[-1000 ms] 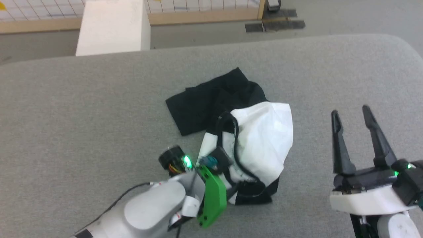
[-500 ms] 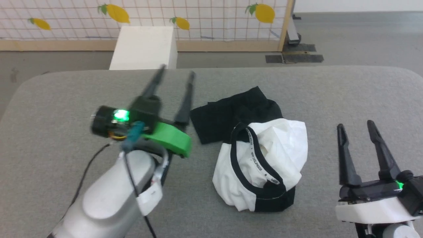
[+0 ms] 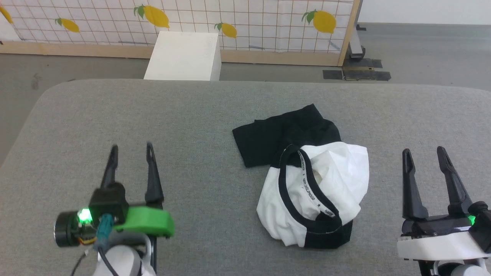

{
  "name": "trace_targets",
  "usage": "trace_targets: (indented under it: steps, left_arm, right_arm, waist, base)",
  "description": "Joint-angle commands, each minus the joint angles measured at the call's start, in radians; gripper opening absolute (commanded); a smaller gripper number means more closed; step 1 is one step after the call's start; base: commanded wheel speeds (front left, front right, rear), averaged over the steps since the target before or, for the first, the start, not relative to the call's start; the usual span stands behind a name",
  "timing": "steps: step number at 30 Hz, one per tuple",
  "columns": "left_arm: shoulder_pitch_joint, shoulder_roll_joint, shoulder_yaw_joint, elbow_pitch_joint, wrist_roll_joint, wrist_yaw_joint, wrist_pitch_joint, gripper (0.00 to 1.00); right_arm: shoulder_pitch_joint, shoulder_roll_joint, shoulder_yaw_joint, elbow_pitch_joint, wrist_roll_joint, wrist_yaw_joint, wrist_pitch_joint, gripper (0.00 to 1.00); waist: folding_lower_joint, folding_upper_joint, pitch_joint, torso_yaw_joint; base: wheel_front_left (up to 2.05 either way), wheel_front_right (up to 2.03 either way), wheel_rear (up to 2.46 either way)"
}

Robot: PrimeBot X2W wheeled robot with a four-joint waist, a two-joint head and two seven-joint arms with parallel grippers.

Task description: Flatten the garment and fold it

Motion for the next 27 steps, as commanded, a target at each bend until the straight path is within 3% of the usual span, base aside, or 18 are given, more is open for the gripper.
trace_targets:
  steps: [1,9,15,16,22,27]
  left_arm:
    - [0.049,-0.029,0.030,0.020,0.032,-0.045,-0.003,1.00]
    - [0.114,-0.107,0.114,0.070,0.120,-0.145,-0.003,1.00]
    - [0.036,-0.135,0.170,0.086,0.149,-0.208,-0.004,1.00]
    - [-0.066,-0.125,0.189,0.119,0.157,-0.251,-0.004,1.00]
    - [-0.313,-0.086,0.157,0.269,0.171,-0.361,0.009,1.00]
    - [-0.527,-0.077,0.090,0.419,0.163,-0.444,0.143,1.00]
  right_arm:
    - [0.016,0.001,0.001,0.010,0.007,-0.002,-0.005,1.00]
    - [0.035,0.001,0.005,0.029,0.012,-0.002,-0.005,1.00]
    - [0.021,0.001,0.003,0.028,0.008,-0.002,-0.005,1.00]
    - [0.008,0.001,0.006,0.026,0.005,-0.002,-0.005,1.00]
    - [-0.016,0.001,0.010,0.019,0.005,-0.002,-0.005,1.00]
    - [-0.029,0.001,0.019,0.018,0.003,-0.002,-0.005,1.00]
  waist:
    - [0.0000,0.0000,-0.002,0.002]
    - [0.0000,0.0000,-0.008,0.004]
    - [0.0000,0.0000,0.001,-0.003]
    - [0.0000,0.0000,0.010,-0.009]
    - [0.0000,0.0000,0.039,-0.029]
    - [0.0000,0.0000,0.070,-0.056]
  base:
    - [0.00,0.00,0.00]
    - [0.00,0.00,0.00]
    - [0.00,0.00,0.00]
    - [0.00,0.00,0.00]
    - [0.00,0.00,0.00]
    - [0.00,0.00,0.00]
